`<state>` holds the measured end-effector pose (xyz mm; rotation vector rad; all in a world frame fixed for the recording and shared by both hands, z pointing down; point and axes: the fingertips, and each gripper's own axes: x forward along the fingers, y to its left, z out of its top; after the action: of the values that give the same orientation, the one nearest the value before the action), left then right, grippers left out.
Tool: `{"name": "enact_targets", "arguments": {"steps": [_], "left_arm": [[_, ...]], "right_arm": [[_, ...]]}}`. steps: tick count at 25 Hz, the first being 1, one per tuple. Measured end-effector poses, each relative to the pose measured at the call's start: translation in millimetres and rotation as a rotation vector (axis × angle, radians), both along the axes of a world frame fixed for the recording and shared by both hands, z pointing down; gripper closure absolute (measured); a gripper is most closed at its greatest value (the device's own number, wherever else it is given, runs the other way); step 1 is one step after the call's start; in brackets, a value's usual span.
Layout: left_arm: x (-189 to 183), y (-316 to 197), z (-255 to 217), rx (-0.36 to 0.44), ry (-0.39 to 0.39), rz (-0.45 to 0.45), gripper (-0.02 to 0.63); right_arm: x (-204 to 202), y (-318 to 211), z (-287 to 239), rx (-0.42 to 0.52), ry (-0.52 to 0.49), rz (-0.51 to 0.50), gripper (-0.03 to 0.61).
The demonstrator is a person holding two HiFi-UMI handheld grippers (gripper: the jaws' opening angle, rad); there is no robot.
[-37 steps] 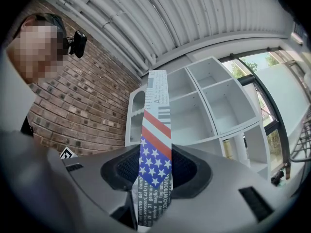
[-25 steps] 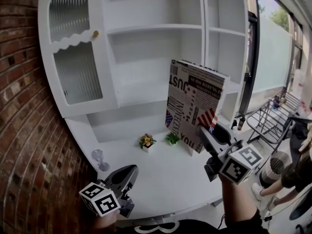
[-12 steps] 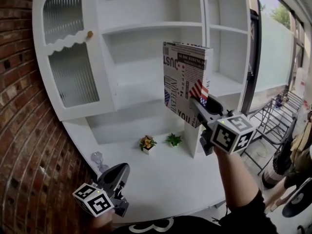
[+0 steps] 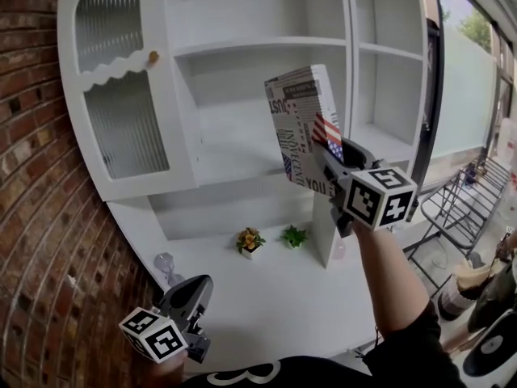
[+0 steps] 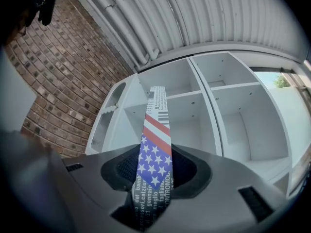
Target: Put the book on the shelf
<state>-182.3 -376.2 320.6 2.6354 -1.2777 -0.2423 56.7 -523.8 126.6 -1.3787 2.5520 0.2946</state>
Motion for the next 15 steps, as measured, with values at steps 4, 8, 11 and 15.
{"name": "enact_targets", "arguments": {"steps": [4,8,11,15], "left_arm": [[-7.5,0.1,-2.6,0.008,0.003,-0.018,0.614],[-14.3,-1.2,-5.0,0.018,0.001,-0.032,0.614],[-20.7,-1.9,-6.7,0.024,0.004,-0.044,0.614],[-27.2,-4.9,-5.8,0.031,0.007,-0.059,0.614]], "right_arm": [[-6.4,2.7,-11.1,0.021,0.009,-0.010,0.417],[-10.5,0.9,-23.0,0.055,0.010,0.007,0.416],[-14.6,-5.3,-27.0,0.061,0.006,0.015,0.417],[-17.1,-11.7,-30.1,0.078,0.006,0.033,0.416]]}}
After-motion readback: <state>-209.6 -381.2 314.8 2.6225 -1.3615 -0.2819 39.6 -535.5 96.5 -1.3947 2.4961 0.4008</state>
